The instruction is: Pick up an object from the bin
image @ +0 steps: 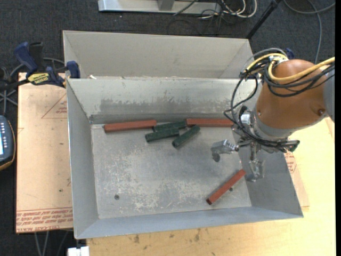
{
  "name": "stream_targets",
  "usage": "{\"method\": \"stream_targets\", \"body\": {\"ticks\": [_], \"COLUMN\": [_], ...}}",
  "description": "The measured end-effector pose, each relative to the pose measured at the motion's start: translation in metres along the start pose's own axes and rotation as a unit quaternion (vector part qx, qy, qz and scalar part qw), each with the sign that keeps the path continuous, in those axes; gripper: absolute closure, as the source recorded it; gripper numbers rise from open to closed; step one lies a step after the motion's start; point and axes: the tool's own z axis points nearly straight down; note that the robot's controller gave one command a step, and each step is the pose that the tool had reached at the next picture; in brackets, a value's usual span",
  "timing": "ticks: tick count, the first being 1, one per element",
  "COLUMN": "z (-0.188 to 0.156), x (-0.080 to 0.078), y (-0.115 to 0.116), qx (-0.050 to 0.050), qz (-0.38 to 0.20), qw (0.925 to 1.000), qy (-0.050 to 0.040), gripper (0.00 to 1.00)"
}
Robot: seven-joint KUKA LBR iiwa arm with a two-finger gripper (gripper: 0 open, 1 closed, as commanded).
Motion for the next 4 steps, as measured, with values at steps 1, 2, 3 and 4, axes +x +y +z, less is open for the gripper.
{"method": "stream_targets", "body": {"ticks": [1, 2, 3, 4], "z": [0.106, 0.101, 0.101, -0.053], "x": [0.02, 0.018, -0.041, -0.027], "y": [0.015, 0.013, -0.013, -0.031], "qx": [-0.003, 0.001, 0.002, 0.005], "qz": [0.003, 0.003, -0.075, -0.085], "qw": [1.0, 1.0, 0.9972, 0.9964], "qy": [0.0021, -0.0001, -0.0012, -0.0016], "gripper": [0.0, 1.0, 1.0, 1.0]}}
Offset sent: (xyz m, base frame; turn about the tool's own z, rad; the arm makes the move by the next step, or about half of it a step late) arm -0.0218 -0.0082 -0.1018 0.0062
